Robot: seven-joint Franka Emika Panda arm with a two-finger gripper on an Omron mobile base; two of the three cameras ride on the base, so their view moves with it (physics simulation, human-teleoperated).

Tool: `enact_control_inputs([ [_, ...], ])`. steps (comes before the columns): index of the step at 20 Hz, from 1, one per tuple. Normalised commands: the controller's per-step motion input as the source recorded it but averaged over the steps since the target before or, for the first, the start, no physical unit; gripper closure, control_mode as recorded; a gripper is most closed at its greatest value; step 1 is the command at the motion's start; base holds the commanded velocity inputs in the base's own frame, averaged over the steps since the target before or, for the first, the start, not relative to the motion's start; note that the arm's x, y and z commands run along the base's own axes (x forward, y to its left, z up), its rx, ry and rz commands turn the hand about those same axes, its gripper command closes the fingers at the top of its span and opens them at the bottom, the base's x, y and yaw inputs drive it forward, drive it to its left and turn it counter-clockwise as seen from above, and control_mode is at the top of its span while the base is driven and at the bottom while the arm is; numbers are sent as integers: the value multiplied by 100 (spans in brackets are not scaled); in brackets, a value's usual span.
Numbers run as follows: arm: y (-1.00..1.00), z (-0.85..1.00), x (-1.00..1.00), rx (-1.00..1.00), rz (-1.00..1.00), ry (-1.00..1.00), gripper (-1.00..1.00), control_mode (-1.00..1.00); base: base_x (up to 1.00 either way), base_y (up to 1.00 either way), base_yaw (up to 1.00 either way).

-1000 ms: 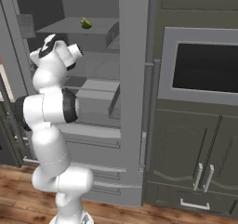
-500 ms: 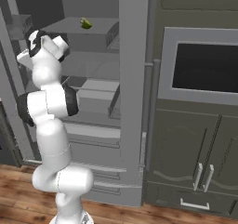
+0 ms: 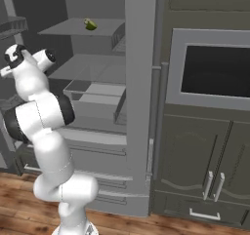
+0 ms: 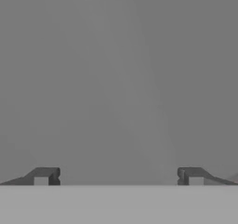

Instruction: Take the lemon wedge from the fridge and place it on the plate with fish on the dining counter.

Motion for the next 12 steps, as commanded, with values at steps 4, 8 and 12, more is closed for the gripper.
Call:
enact_control_inputs([
  [4,-24,19,-12,1,-12,-1,-100,-100,0,0,0],
  [8,-79,90,-86,5,-37,-4,-100,-100,0,0,0],
  [12,-94,100,-95,2,-43,0,-100,-100,0,0,0],
])
